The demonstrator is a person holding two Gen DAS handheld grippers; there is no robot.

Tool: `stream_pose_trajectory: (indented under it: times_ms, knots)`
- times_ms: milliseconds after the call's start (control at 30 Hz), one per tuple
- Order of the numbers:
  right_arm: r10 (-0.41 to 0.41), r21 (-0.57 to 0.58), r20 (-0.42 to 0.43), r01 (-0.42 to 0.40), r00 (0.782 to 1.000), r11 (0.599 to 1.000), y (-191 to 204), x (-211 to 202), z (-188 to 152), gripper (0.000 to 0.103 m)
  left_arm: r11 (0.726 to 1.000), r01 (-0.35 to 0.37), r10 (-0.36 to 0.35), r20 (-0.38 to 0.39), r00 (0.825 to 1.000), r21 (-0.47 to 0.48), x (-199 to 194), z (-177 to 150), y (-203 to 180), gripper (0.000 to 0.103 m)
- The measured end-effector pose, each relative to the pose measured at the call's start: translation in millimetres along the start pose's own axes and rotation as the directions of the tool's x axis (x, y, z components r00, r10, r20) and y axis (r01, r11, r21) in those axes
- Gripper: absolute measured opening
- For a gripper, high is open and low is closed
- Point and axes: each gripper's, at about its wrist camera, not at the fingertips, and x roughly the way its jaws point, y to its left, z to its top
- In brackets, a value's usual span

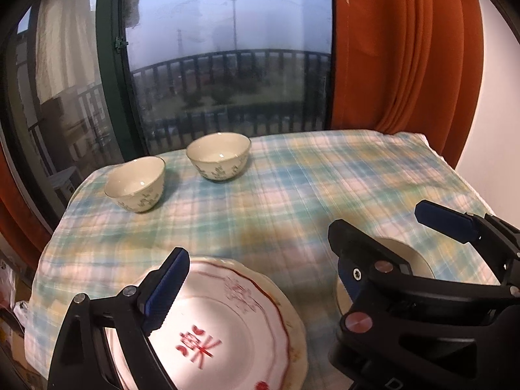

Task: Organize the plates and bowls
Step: 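Move both grippers to the second plain green-rimmed plate and close on its rim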

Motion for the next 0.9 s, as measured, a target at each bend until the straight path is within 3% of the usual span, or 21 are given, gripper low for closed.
stream_pose_trajectory:
  times_ms: [367, 667, 800, 900]
  knots:
    - [0.035, -0.023, 0.002, -0.035, 0.999, 0.999, 39.7, 17.0, 45.4, 0.086, 0.998, -0.042, 0.043, 0.015, 0.999, -0.047, 6.1, 34.3, 46.1, 0.094]
    - [0.015, -0.07, 0.034, -0.012, 0.999, 0.997, 71.7, 41.1, 77.1, 0.095, 0.993, -0.086, 0.088, 0.022, 0.996, -0.086, 20.4, 55.1, 84.8, 0.094]
    - [0.034, -0.076, 0.034, -0.031, 0.999, 0.997, 85.2, 57.6, 89.5, 0.096, 0.989, -0.122, 0.124, 0.022, 0.992, -0.081, 31.0, 62.8, 102.6, 0.094]
    - [0.059, -0.157, 0.082, -0.045, 0.995, 0.987, 99.9, 67.5, 98.5, 0.096, 0.98, -0.172, 0.177, 0.035, 0.984, -0.098, 42.4, 67.6, 115.7, 0.094]
